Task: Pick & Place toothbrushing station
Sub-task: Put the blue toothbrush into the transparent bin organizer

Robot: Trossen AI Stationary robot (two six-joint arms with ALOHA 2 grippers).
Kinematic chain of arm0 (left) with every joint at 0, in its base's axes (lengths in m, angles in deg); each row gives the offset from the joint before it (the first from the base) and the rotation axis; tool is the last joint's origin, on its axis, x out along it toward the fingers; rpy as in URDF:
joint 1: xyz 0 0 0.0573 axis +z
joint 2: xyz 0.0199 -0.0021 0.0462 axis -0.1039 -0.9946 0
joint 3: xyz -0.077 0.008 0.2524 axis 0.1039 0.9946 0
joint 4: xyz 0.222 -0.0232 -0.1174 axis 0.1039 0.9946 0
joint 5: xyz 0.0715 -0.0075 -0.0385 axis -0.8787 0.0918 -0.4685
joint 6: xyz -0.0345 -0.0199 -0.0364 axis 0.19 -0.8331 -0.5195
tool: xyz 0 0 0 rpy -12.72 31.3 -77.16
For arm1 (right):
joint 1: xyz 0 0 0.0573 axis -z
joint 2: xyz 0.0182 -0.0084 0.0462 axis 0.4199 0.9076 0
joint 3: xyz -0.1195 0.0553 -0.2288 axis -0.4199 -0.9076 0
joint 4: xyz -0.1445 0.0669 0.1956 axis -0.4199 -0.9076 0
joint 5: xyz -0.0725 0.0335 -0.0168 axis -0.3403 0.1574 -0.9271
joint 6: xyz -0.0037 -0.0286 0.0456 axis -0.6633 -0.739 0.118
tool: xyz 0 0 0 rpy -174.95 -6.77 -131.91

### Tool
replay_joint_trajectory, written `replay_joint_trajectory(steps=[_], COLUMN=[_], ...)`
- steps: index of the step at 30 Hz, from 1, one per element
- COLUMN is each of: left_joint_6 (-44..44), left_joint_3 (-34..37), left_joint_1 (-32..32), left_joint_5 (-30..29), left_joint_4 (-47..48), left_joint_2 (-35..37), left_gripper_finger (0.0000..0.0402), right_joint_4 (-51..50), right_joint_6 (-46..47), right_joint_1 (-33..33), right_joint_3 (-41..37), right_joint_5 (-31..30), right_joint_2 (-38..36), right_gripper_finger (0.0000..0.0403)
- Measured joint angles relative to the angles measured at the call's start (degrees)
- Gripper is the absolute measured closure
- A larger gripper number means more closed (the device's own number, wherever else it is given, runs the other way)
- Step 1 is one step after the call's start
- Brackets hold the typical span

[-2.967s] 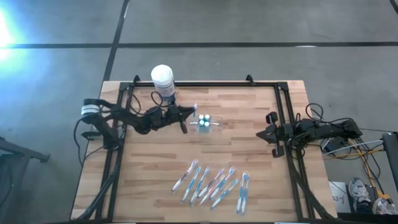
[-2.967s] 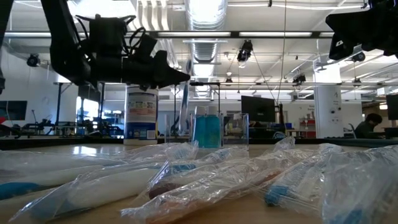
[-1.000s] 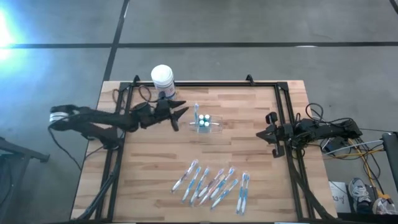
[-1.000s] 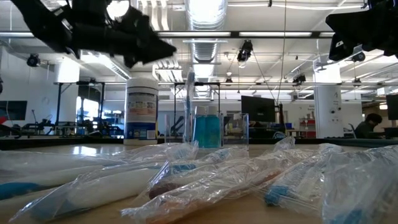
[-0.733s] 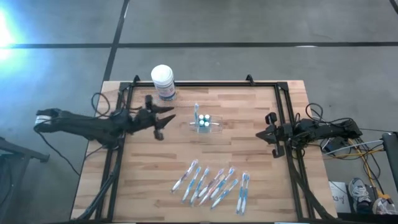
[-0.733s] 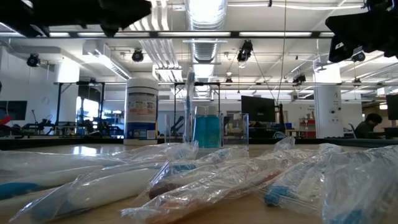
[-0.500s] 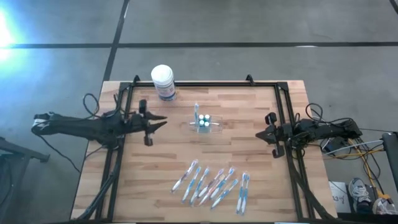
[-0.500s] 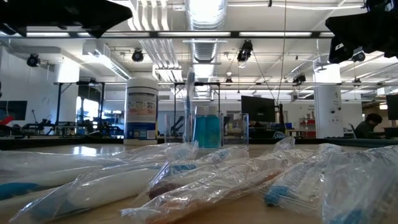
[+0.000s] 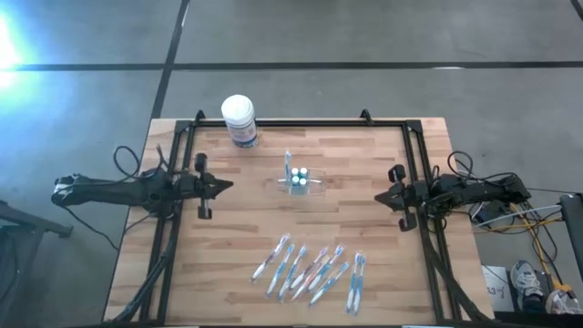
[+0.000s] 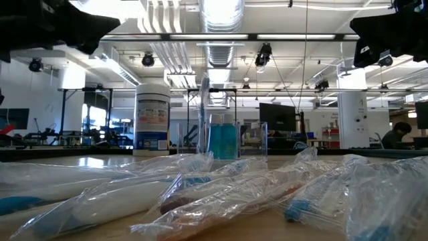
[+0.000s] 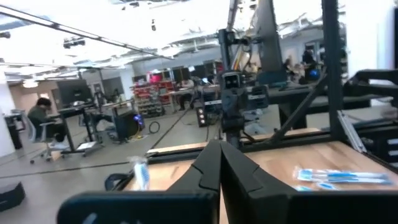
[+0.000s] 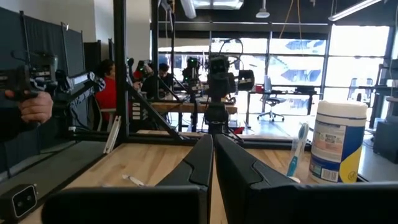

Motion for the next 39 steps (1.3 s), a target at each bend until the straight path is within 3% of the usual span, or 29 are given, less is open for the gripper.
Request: replay_joint_trajectory(steps=[7,16,31,39], left_joint_6=[-1.80,-2.99,-8.82,-9.95], left_joint_3=[5.05,5.99,6.03,6.06], left_joint_1=[-0.02,0.00,0.00,0.01], left_joint_5=[4.66,2.83,4.30,4.25], left_joint_4=[1.32,10.95,19.34,19.38], left_joint_2=[8.15,14.17,15.91,15.72], left_gripper_finger=[0.0400,0.0400,0.0392,0.0390], right_joint_4=[0.02,0.02,-0.21,-1.23], right_joint_6=[-0.01,0.24,5.69,11.54], right_joint_1=[0.00,0.01,0.02,-0.02], right_joint_3=[0.00,0.00,0.00,0.91], right_joint_5=[0.00,0.00,-0.04,-4.75], right_joint_2=[0.00,0.00,0.00,3.77], right_gripper_finger=[0.0390,0.0390,0.0390,0.0390])
